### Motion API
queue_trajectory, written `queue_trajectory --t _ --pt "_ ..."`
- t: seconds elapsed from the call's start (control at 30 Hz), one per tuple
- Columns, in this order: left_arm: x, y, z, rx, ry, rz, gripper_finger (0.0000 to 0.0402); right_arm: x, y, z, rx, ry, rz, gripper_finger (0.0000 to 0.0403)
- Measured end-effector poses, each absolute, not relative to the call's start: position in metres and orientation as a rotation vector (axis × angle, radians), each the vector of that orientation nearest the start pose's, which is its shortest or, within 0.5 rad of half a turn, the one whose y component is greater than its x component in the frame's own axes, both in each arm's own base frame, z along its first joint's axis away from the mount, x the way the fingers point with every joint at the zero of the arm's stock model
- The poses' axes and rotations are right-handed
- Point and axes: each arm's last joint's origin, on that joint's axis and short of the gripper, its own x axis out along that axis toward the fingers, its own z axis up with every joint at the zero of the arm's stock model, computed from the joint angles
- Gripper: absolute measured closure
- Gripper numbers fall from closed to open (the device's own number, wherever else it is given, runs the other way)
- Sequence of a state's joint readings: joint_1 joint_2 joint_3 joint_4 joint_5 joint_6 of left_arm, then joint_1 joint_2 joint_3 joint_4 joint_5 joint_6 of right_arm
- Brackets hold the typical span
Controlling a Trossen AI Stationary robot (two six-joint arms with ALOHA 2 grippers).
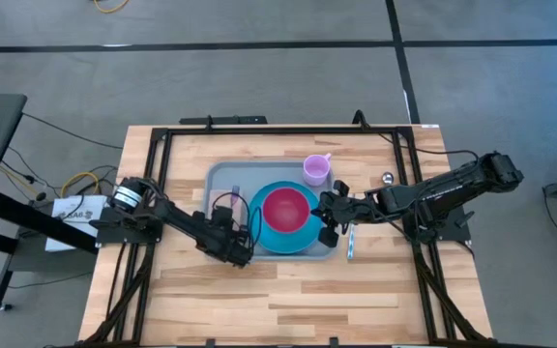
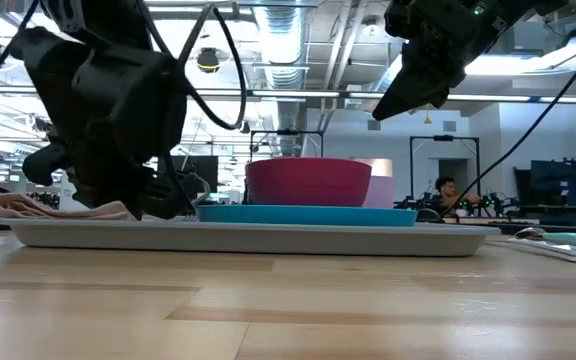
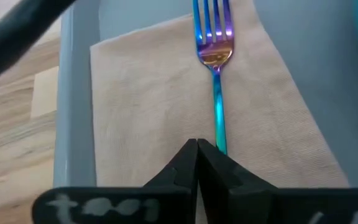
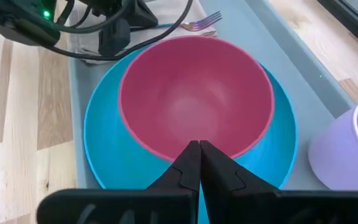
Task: Set up tray
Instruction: Adjust the brown napkin
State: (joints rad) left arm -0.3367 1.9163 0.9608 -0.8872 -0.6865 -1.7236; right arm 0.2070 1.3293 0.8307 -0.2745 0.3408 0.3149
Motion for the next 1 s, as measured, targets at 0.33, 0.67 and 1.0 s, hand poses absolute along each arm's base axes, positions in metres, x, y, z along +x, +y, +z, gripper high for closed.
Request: queue_trajectory --t 0.33,0.67,1.0 --pt "0.271 -0.057 0.101 -0.451 0.833 1.371 0.0401 0.265 0.046 0.229 0.091 0.714 -0.242 0.0402" --pt "0.275 -0.046 0.101 -0.465 0.790 1.403 0.0401 0.265 0.046 0.229 0.090 0.715 -0.242 0.0402" --pt "0.277 -0.032 0.102 -0.471 0.741 1.454 0.0401 0.265 0.046 0.229 0.091 0.715 -0.242 0.0402"
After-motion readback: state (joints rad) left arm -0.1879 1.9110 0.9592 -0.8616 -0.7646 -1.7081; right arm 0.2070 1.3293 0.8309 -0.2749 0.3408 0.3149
